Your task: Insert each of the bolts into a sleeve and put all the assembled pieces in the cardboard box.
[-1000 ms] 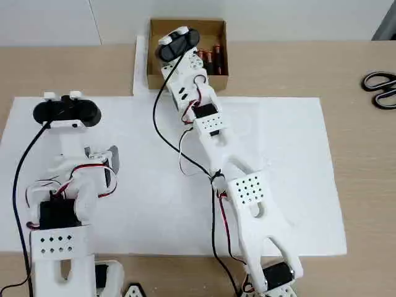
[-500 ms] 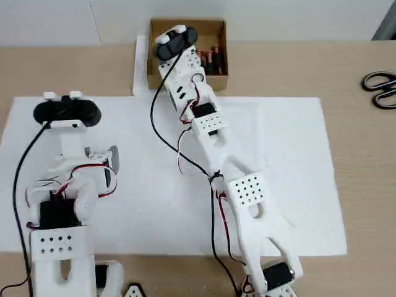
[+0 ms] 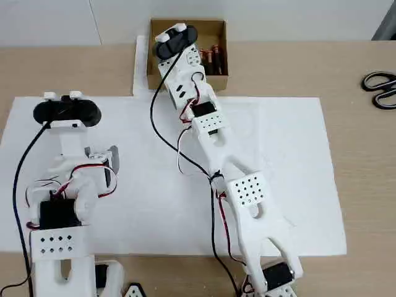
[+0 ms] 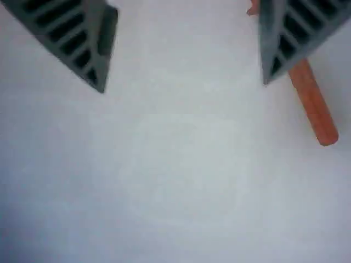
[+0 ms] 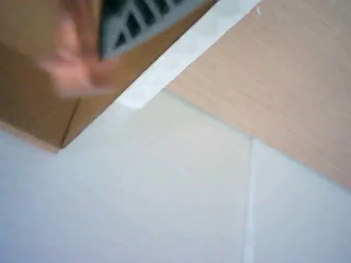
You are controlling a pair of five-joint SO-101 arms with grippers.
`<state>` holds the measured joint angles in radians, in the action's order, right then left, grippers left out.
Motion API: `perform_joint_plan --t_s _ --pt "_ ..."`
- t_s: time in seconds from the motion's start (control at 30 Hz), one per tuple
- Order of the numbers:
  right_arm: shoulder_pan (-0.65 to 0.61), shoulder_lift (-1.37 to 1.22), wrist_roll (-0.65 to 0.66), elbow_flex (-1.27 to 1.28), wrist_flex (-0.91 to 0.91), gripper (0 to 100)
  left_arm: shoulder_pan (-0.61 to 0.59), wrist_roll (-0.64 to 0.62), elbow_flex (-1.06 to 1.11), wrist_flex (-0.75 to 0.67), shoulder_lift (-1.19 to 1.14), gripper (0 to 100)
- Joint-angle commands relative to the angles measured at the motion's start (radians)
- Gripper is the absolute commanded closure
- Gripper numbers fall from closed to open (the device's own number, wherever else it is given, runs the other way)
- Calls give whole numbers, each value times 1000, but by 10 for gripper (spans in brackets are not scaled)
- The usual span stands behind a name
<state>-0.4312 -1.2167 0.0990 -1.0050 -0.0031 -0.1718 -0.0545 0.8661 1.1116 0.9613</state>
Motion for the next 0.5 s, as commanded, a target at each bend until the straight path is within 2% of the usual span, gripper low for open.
perform_joint_plan --t_s 0.0,0.37,0.47 --pt "-7 36 15 -55 -22 764 2 3 -1 -17 17 826" --pt "1 41 15 -106 -18 764 2 3 -1 -17 17 826" --pt "7 41 15 -206 74 764 2 5 -1 -17 17 826"
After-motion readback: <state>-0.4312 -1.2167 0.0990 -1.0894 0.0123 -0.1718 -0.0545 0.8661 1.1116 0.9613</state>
